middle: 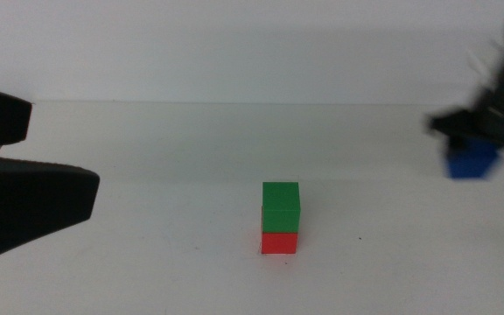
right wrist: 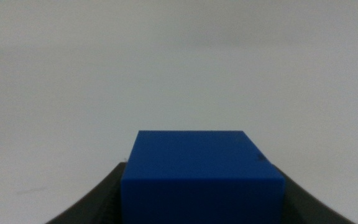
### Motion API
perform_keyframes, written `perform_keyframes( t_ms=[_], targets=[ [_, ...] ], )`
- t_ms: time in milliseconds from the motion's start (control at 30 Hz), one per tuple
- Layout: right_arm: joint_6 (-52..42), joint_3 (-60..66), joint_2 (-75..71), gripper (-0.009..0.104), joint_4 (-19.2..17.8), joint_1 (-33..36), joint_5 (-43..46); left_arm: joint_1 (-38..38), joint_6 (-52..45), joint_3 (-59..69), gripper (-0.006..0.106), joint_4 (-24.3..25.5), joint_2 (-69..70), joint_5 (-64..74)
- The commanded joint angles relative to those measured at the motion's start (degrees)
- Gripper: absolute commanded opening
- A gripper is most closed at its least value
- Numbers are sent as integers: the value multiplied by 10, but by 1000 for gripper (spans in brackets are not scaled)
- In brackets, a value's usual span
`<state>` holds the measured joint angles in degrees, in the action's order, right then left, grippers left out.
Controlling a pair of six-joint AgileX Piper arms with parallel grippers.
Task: Stack red cubes first, then green, then blue cubes in a specific spot.
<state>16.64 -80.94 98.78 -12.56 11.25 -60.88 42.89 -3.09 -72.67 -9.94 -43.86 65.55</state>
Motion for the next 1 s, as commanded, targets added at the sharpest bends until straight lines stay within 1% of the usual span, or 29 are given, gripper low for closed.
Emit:
perform_keyframes(
  t_ms=[0,33,133,233,300,333,367,533,833,867,900,967],
  targets=[
    [78,-62,-12,14,-10,101,-76,0,-1,-1,94,-1,2,-8],
    [108,-91,-4,14,-10,142,-91,0,-1,-1,94,-1,2,-8],
    [191,-163,37,14,-10,239,-91,0,-1,-1,94,-1,2,-8],
    [236,-225,88,14,-6,301,-91,0,-1,-1,94,-1,2,-8],
    [251,-258,118,15,1,321,-91,0,-1,-1,94,-1,2,-8],
    [254,-267,130,15,17,324,-91,0,-1,-1,94,-1,2,-8],
    [254,-271,139,15,23,326,-91,0,-1,-1,94,-1,2,-8],
    [260,-273,164,15,5,327,-91,0,-1,-1,94,-1,2,-8],
    [264,-271,170,15,5,327,-91,0,-1,-1,94,-1,2,-8],
    [264,-266,165,15,2,329,-91,0,-1,-1,94,-1,2,-8],
    [271,-261,152,15,-17,335,-91,0,-1,-1,94,-1,2,-8],
    [280,-250,141,15,-32,340,-91,0,-1,-1,94,-1,2,-8]
  ],
)
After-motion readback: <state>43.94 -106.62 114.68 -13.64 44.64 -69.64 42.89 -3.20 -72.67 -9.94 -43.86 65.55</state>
